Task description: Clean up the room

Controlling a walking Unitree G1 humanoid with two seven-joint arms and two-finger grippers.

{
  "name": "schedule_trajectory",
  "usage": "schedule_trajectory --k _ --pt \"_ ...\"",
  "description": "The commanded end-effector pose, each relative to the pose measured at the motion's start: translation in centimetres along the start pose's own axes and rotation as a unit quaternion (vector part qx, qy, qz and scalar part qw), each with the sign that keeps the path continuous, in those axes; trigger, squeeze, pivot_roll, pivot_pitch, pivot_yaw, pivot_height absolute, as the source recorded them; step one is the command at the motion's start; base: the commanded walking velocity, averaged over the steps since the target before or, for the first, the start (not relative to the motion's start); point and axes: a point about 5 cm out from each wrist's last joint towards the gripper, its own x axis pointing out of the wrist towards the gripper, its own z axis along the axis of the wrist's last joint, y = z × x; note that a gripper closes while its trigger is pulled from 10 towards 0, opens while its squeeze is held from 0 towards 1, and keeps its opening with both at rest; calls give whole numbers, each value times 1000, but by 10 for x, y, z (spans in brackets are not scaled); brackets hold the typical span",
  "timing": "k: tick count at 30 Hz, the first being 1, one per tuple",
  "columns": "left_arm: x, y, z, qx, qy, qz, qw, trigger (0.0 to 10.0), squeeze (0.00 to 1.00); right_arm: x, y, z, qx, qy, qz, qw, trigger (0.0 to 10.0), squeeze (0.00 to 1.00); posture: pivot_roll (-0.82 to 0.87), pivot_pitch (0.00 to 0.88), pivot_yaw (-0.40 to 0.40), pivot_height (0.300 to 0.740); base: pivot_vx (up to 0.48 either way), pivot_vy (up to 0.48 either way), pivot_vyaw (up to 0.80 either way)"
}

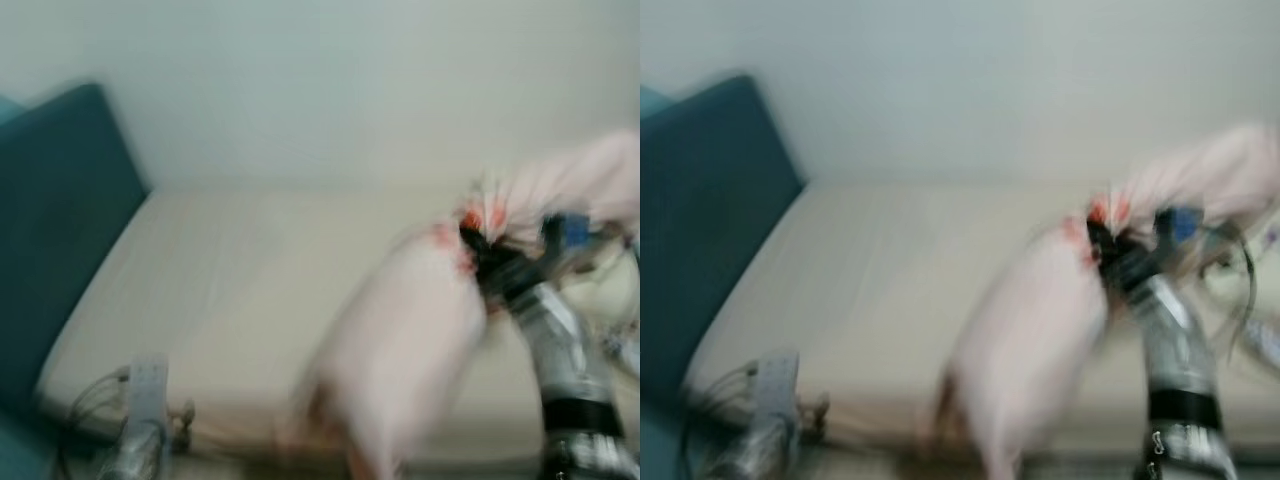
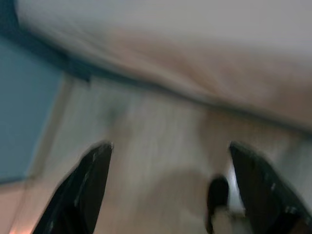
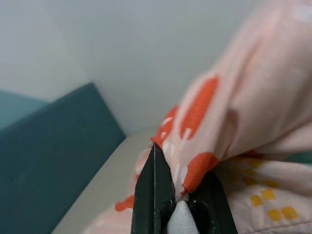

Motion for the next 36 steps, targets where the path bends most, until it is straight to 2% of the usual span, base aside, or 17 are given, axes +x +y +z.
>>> schedule_trajectory --k 1,10,16,23,30,36 --pt "-1 -5 -6 17 13 -14 1000 10000 0 3 8 8 -12 -28 20 999 10000 0 15 0 19 720 0 0 544" --pt "-9 -11 -37 49 64 -40 996 10000 0 1 20 -4 2 -27 43 999 10000 0 9 0 30 720 0 0 544" --pt "-9 -14 -39 57 70 -49 995 10000 0 2 23 -6 0 -29 45 999 10000 0 11 0 29 720 0 0 544" --pt "-10 -24 -43 88 83 -69 990 10000 0 7 33 -15 2 -24 47 999 10000 0 12 0 21 720 0 0 544" --pt "-9 -32 -40 79 85 -73 991 10000 0 9 48 -28 6 -12 56 998 10000 0 5 0 17 720 0 -468 545" --pt "-9 -32 -38 74 81 -71 991 10000 0 9 50 -31 -3 -3 61 998 10000 0 4 0 16 720 0 -466 545"
